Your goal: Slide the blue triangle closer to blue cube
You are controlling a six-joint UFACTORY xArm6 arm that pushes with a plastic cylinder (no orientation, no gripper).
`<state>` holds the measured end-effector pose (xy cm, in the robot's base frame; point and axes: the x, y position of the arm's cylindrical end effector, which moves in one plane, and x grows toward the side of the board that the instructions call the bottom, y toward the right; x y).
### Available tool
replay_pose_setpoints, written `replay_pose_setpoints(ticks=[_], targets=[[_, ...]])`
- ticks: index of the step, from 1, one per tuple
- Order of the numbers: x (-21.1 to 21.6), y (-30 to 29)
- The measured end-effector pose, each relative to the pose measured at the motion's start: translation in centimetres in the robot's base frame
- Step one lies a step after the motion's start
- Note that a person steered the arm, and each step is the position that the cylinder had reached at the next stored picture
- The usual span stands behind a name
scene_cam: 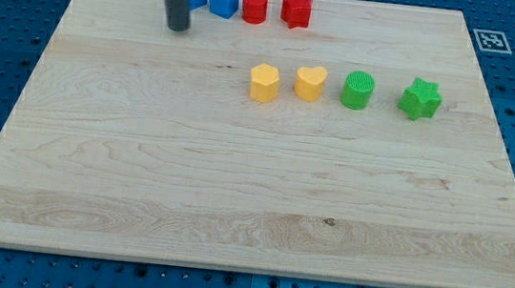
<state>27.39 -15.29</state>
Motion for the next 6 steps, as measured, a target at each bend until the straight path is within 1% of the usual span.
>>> replay_pose_setpoints(ticks=[1, 2, 6], targets=[[-5.2, -4.0], [-8.3, -4.4], [-8.3, 0.3]])
